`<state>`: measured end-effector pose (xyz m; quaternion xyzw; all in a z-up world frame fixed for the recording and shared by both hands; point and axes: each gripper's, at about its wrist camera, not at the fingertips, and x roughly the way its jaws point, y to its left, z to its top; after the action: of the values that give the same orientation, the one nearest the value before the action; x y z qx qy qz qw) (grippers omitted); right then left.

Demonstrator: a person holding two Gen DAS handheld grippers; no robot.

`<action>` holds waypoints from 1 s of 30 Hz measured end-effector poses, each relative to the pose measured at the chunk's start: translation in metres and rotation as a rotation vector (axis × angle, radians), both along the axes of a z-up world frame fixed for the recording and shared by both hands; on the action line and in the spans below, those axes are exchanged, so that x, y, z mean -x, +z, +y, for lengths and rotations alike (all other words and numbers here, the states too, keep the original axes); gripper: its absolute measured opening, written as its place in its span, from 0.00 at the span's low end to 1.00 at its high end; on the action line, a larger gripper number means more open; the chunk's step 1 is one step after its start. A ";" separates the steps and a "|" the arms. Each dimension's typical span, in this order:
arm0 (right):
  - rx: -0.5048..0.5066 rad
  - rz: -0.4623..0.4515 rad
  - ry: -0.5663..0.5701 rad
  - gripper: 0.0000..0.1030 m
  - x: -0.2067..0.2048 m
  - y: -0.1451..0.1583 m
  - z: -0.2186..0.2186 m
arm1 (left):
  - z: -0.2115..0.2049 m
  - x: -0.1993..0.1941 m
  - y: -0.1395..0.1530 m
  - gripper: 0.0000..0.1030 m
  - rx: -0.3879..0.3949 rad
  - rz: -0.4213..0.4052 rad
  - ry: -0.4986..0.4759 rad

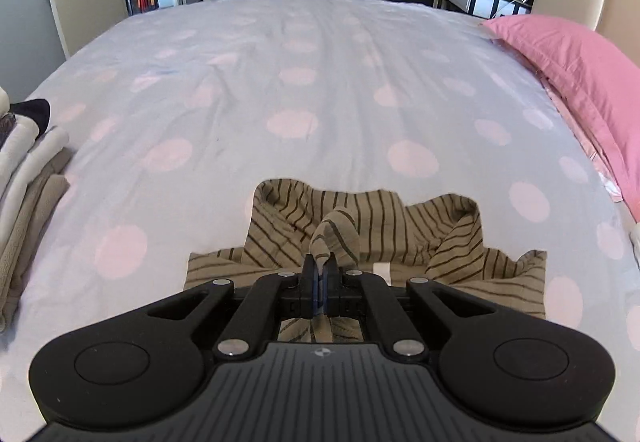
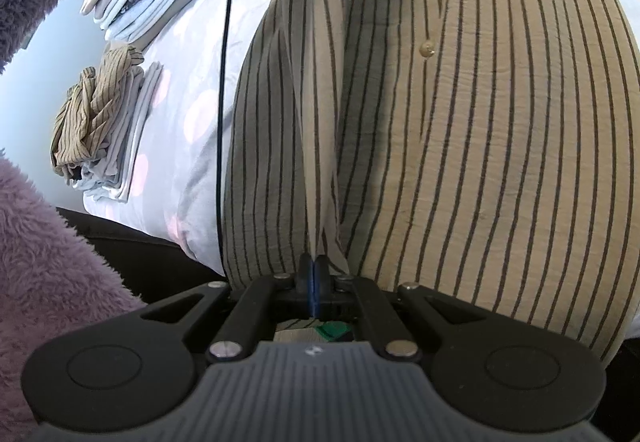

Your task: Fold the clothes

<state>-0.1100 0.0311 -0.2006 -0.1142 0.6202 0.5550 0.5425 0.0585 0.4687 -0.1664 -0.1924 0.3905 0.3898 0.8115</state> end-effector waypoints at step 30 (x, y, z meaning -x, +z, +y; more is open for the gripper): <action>-0.015 -0.009 -0.078 0.01 -0.005 0.017 -0.015 | -0.078 0.109 0.052 0.42 0.093 0.050 -0.347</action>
<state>-0.1054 0.0165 -0.1834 -0.0883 0.6174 0.5376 0.5675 -0.0506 0.3912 -0.1140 -0.1495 0.4553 0.2300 0.8470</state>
